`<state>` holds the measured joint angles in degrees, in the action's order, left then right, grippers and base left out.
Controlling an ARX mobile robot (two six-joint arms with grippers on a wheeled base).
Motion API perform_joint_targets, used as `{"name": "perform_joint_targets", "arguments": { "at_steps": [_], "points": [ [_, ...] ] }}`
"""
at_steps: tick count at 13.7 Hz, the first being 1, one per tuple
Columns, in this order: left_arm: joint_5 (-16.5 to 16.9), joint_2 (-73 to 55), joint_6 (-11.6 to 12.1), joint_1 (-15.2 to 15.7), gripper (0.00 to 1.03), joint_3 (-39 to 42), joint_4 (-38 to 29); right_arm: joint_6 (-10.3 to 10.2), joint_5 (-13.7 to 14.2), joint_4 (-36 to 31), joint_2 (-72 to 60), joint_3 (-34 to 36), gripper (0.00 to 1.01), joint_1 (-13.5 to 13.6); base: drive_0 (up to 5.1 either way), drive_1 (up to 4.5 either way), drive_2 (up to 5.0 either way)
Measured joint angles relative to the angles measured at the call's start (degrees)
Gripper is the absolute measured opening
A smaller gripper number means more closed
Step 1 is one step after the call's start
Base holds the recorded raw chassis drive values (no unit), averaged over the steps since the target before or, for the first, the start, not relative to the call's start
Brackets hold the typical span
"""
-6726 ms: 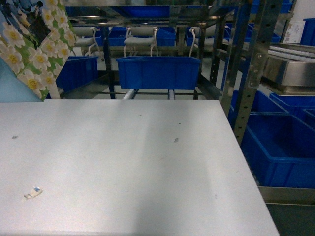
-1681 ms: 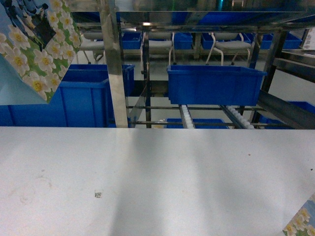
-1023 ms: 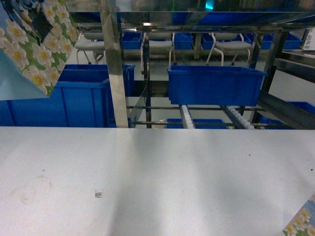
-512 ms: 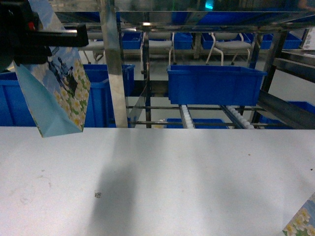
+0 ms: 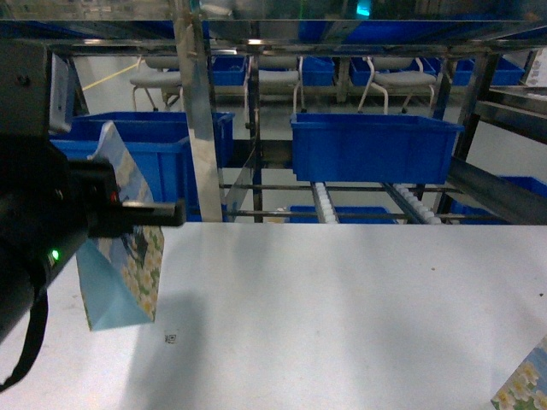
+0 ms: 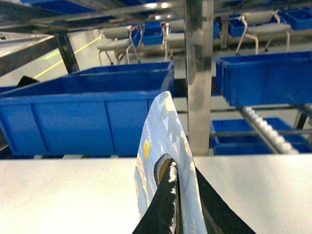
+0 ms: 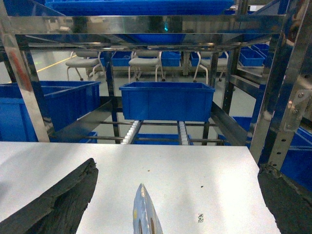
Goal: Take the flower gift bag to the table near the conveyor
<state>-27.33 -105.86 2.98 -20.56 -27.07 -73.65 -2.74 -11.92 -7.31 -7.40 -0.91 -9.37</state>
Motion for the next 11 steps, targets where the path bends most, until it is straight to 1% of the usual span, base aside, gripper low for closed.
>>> {"name": "perform_joint_targets", "arguments": {
  "at_steps": [2, 4, 7, 8, 9, 11],
  "points": [
    [-1.0, -4.1, -0.1, -0.6, 0.03, 1.8, 0.1, 0.0, 0.0, 0.0, 0.0, 0.0, 0.98, 0.0, 0.0, 0.0, 0.0],
    [-1.4, -8.1, -0.7, -1.6, 0.03, 3.2, 0.1, 0.0, 0.0, 0.0, 0.0, 0.0, 0.98, 0.0, 0.0, 0.0, 0.0],
    [-2.4, -11.6, -1.6, -2.7, 0.03, 3.2, -1.3, 0.0, 0.0, 0.0, 0.0, 0.0, 0.98, 0.0, 0.0, 0.0, 0.0],
    [-2.1, -11.5, -2.1, -3.0, 0.03, 3.2, -1.3, 0.0, 0.0, 0.0, 0.0, 0.0, 0.98, 0.0, 0.0, 0.0, 0.0],
    [0.5, -9.5, -2.6, -3.1, 0.16, 4.3, -0.5, 0.0, 0.0, 0.0, 0.0, 0.0, 0.98, 0.0, 0.0, 0.0, 0.0],
    [3.7, -6.1, -2.5, -1.8, 0.43, 5.7, 0.3, 0.0, 0.0, 0.0, 0.0, 0.0, 0.98, 0.0, 0.0, 0.0, 0.0]
  ]
}}
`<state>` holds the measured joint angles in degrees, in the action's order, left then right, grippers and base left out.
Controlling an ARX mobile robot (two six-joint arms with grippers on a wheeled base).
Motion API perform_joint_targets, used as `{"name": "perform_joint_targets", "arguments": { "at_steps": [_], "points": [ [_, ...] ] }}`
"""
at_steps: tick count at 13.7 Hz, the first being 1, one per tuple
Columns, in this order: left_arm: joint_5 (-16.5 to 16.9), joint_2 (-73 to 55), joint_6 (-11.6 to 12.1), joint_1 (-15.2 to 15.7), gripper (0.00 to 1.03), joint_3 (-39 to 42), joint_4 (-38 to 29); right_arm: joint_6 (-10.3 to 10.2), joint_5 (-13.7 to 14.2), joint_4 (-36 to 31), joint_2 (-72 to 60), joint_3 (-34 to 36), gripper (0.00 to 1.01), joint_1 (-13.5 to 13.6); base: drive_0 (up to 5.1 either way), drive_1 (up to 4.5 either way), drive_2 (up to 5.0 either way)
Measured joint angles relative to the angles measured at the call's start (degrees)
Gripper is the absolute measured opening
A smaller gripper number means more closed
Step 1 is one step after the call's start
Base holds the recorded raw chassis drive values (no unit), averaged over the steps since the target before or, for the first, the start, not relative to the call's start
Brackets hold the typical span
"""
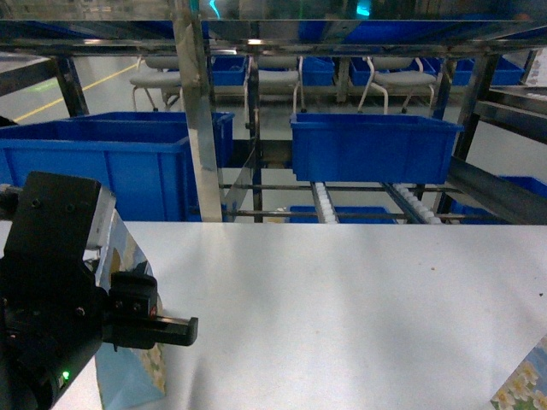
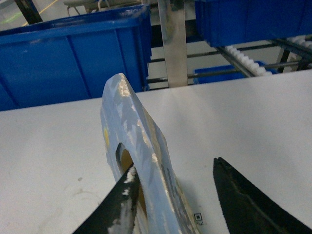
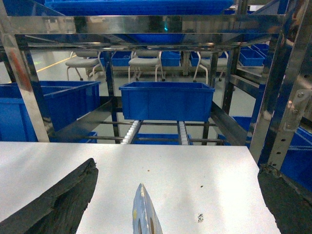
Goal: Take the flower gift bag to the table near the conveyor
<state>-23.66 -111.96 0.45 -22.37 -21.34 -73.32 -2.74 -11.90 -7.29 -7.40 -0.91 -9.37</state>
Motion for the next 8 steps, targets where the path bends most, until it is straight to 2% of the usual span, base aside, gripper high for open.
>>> {"name": "perform_joint_targets", "arguments": {
  "at_steps": [4, 5, 6, 8],
  "points": [
    [4.3, 9.8, 0.0, 3.3, 0.92, 0.3, -0.4, 0.0, 0.0, 0.0, 0.0, 0.0, 0.98, 0.0, 0.0, 0.0, 0.0],
    [4.4, 10.8, 0.6, 3.2, 1.0, 0.7, -0.5, 0.0, 0.0, 0.0, 0.0, 0.0, 0.98, 0.0, 0.0, 0.0, 0.0],
    [4.1, 10.6, 1.5, 2.6, 0.98, 2.1, -0.4, 0.0, 0.0, 0.0, 0.0, 0.0, 0.98, 0.0, 0.0, 0.0, 0.0],
    [1.4, 9.2, 1.8, 1.0, 0.98, 4.7, -0.2, 0.0, 0.0, 0.0, 0.0, 0.0, 0.98, 0.0, 0.0, 0.0, 0.0]
  ]
}}
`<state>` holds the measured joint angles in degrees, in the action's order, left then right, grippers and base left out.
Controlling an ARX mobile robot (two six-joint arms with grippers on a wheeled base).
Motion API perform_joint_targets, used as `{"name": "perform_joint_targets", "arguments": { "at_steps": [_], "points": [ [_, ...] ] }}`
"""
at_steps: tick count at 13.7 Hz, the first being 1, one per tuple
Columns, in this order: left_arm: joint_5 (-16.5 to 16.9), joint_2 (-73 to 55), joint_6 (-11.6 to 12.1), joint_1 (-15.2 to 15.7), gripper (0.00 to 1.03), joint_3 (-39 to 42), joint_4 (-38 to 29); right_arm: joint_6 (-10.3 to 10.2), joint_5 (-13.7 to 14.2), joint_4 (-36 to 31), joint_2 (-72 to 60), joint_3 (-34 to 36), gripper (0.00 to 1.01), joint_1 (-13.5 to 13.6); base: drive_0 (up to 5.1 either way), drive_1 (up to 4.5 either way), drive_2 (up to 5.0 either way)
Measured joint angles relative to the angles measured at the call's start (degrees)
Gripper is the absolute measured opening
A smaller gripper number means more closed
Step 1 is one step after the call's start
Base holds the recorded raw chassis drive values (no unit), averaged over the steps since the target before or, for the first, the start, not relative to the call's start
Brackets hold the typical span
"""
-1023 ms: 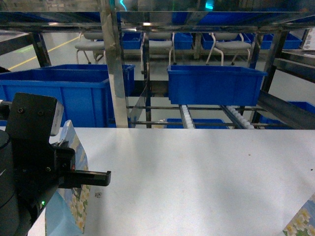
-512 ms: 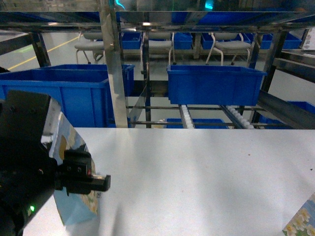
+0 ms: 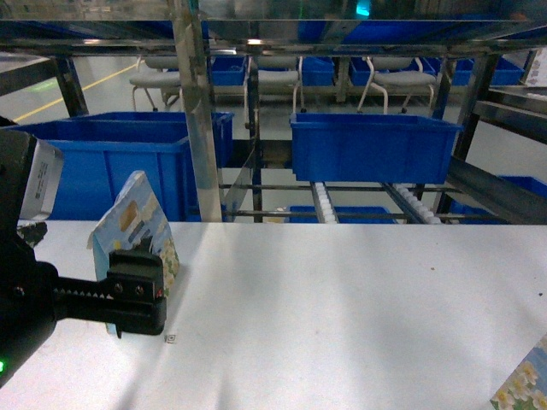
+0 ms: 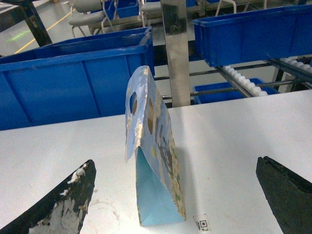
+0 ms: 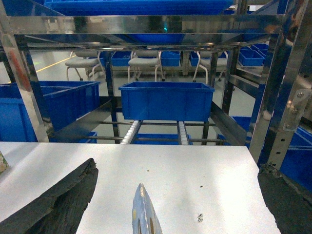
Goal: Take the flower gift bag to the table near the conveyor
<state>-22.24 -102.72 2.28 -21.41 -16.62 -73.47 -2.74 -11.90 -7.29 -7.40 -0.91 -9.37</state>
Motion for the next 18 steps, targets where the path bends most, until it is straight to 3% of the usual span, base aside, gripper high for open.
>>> {"name": "perform_joint_targets", "arguments": {
  "at_steps": [3, 6, 10, 13, 14, 17, 18],
  "points": [
    [-1.7, 7.7, -0.3, 0.2, 0.98, 1.6, -0.1, 0.0, 0.0, 0.0, 0.0, 0.0, 0.98, 0.0, 0.0, 0.0, 0.0],
    [0.9, 19.8, -0.3, 3.1, 0.98, 3.9, -0.2, 0.0, 0.0, 0.0, 0.0, 0.0, 0.98, 0.0, 0.0, 0.0, 0.0],
    [7.3, 37.9, 2.2, 7.7, 0.98, 6.2, 13.3, 0.0, 0.0, 0.0, 0.0, 0.0, 0.98, 0.0, 0.0, 0.0, 0.0],
    [7.6, 51.0, 3.8, 9.3, 0.98, 8.0, 25.4, 0.0, 0.0, 0.0, 0.0, 0.0, 0.98, 0.0, 0.0, 0.0, 0.0],
    [6.3, 55.5, 4.7, 9.2, 0.98, 8.4, 28.3, 0.0, 0.0, 0.0, 0.0, 0.0, 0.98, 0.0, 0.0, 0.0, 0.0],
    [5.3, 58.7, 5.6, 9.2, 0.98, 8.6, 29.5, 0.0, 0.0, 0.0, 0.0, 0.0, 0.98, 0.0, 0.0, 0.0, 0.0],
    [7.4, 59.6, 4.7, 10.1, 0.93, 7.8, 35.3, 0.4, 1.0, 2.5, 0.8, -0.5, 0.95, 0.3, 0.0, 0.0, 0.0]
  ]
}}
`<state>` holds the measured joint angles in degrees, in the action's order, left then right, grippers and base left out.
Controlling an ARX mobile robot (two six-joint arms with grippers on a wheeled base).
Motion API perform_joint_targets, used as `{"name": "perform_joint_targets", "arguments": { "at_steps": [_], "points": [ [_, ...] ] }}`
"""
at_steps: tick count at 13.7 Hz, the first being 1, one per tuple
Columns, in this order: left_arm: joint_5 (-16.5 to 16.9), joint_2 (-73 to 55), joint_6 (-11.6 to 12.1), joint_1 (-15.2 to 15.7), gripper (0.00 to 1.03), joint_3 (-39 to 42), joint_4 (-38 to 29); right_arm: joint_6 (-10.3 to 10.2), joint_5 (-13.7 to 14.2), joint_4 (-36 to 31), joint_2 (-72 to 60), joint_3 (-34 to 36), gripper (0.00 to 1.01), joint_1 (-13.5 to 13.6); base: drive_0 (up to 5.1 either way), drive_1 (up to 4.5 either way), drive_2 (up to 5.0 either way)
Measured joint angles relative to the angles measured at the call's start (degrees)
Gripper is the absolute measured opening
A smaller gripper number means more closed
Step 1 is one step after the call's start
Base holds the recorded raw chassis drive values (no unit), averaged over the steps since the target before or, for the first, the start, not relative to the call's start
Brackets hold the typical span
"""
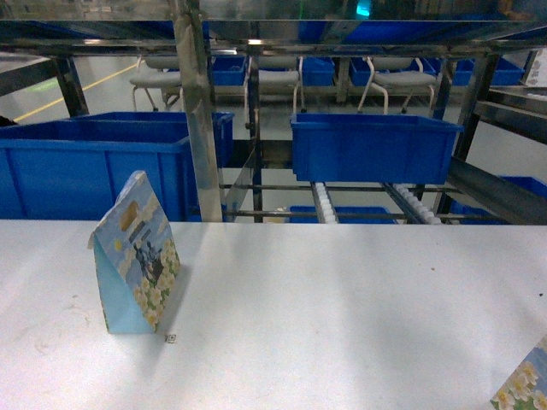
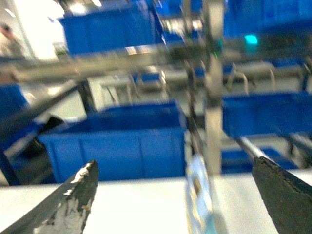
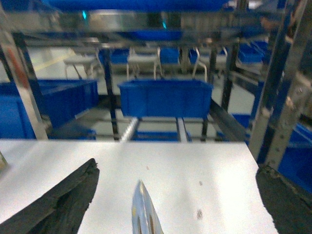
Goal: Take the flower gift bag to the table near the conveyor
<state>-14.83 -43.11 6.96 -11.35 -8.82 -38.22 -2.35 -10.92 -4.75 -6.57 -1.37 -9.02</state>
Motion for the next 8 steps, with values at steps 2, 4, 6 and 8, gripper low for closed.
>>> {"name": "perform_joint_targets", "arguments": {
  "at_steps": [2, 4, 6, 8],
  "points": [
    [6.3, 6.1, -4.6, 3.0, 0.68, 1.3, 9.0, 1.7, 9.3, 4.3, 6.3, 0.6, 0.7, 9.5, 0.0, 0.0, 0.0],
    [7.7, 9.2, -5.9, 4.5, 0.44, 2.6, 10.1, 2.0, 10.8, 4.9, 6.3, 0.6, 0.46, 9.0, 0.0, 0.0, 0.0],
    [8.9, 11.4, -6.6, 5.4, 0.19, 4.0, 11.8, 2.0, 10.8, 5.0, 6.3, 0.6, 0.2, 9.0, 0.0, 0.0, 0.0],
    [14.4, 14.5, -6.8, 11.0, 0.02, 5.0, 13.9, 2.3, 10.8, 5.0, 6.3, 0.6, 0.02, 9.0, 0.0, 0.0, 0.0]
  ]
}}
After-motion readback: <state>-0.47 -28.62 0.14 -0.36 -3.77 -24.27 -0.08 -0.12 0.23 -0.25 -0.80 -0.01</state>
